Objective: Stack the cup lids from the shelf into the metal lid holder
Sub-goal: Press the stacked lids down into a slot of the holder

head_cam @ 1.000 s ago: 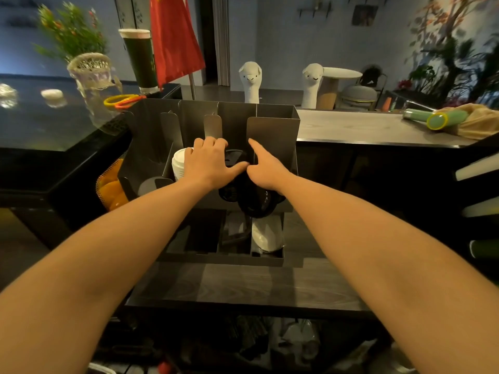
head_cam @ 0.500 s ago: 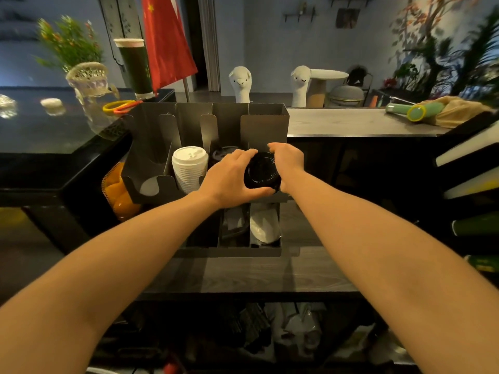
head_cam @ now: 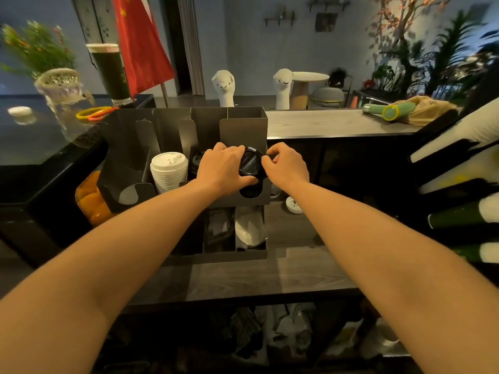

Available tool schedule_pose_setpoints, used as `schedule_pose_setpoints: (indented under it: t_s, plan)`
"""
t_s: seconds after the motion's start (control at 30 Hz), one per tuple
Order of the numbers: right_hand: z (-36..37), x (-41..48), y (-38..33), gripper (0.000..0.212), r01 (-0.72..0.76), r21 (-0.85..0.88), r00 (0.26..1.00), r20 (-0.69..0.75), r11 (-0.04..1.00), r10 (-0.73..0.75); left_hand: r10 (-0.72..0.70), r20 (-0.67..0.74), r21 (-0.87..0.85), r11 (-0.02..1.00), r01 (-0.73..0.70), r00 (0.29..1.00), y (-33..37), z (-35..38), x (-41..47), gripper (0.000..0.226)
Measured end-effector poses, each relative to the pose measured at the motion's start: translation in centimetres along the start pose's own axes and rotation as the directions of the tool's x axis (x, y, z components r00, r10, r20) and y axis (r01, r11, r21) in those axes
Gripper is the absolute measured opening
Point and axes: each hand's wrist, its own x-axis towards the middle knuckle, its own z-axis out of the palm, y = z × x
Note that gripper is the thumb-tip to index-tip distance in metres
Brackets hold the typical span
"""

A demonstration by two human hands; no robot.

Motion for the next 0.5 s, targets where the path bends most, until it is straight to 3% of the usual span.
schedule_pose_setpoints:
  t_s: [0.1,0.27,0.5]
  plan:
    - [-0.1,0.9,0.2,0.026,0.047,-0.105,0.999,0.013,0.993,-0.046,-0.025,0.027,0.100,0.995,0.022,0.999,0.6,0.2,1.5,0.060]
    - [0.1,2.4,0.5,0.028,0.126,-0.195,0.990,0.091,0.973,-0.110,-0.086,0.110,0.125,0.990,0.072,0.990,1.3,0.9,3.1,0.059]
    - [1.4,4.3,1.4,0.030,0.259,-0.262,0.953,0.229,0.930,-0.201,-0.028,0.241,0.366,0.928,-0.064,0.970,1.9,1.7,4.0,0.062]
